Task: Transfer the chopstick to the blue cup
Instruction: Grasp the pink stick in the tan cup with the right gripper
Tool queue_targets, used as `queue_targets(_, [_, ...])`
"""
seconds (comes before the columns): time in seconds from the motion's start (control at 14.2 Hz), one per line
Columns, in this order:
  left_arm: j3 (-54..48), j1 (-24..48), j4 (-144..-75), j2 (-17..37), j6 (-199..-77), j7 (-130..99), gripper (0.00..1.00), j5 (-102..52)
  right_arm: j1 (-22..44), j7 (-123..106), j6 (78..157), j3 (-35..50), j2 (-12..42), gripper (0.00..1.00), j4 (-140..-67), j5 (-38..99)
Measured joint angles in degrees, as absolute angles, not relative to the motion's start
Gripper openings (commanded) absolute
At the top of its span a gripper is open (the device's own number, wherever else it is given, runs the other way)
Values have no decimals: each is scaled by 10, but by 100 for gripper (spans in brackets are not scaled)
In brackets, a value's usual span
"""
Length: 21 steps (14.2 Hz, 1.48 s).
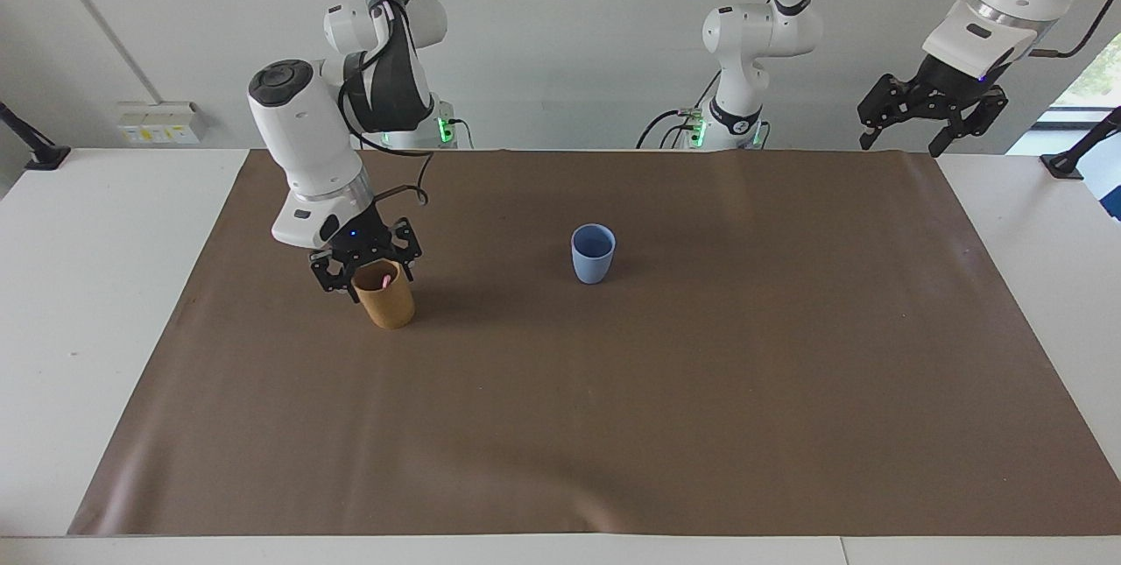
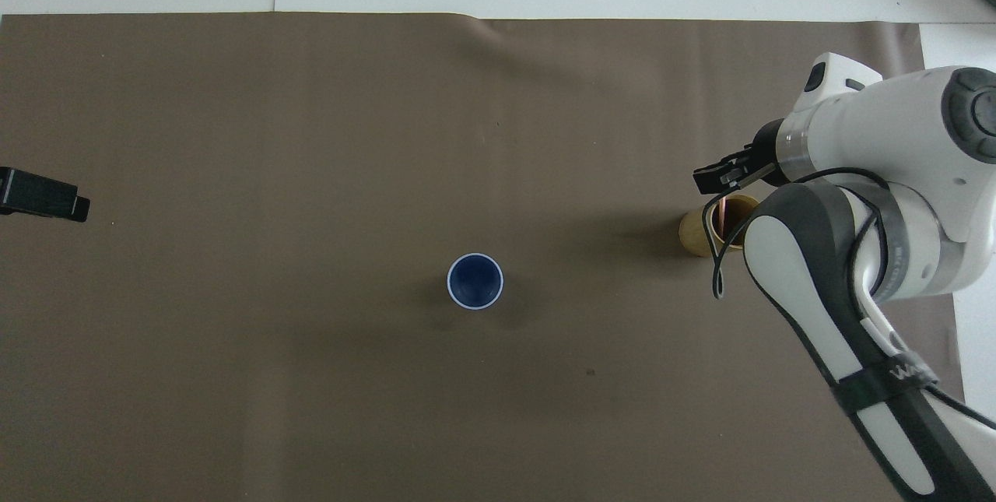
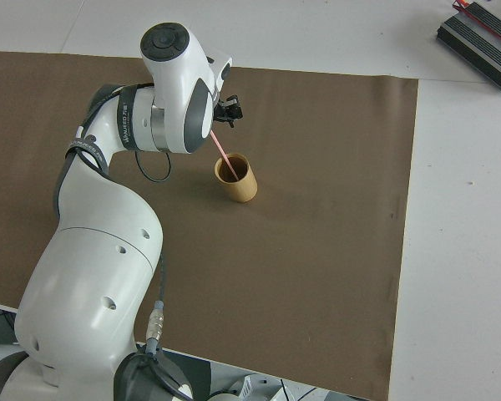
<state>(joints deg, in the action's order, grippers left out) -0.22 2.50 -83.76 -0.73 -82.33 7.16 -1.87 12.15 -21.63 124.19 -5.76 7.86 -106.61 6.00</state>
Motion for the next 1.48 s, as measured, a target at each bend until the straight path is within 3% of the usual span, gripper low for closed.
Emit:
queue_targets(0.07, [-2, 25, -838, -8, -823, 72, 100, -19, 121, -216, 1242, -58, 79, 31, -1066, 60])
queue_targets(0.28, [-3, 25, -839, -9, -822, 72, 100, -19, 121, -216, 1242, -58, 79, 1, -1066, 60])
queue_targets(0.98, [1, 24, -839, -10, -815, 71, 100, -19, 118, -216, 1234, -59, 74, 0, -1058, 92])
queue_targets(1.48, [1, 24, -839, -10, -814, 71, 100, -19, 116, -201, 1133, -62, 26, 0, -991, 94])
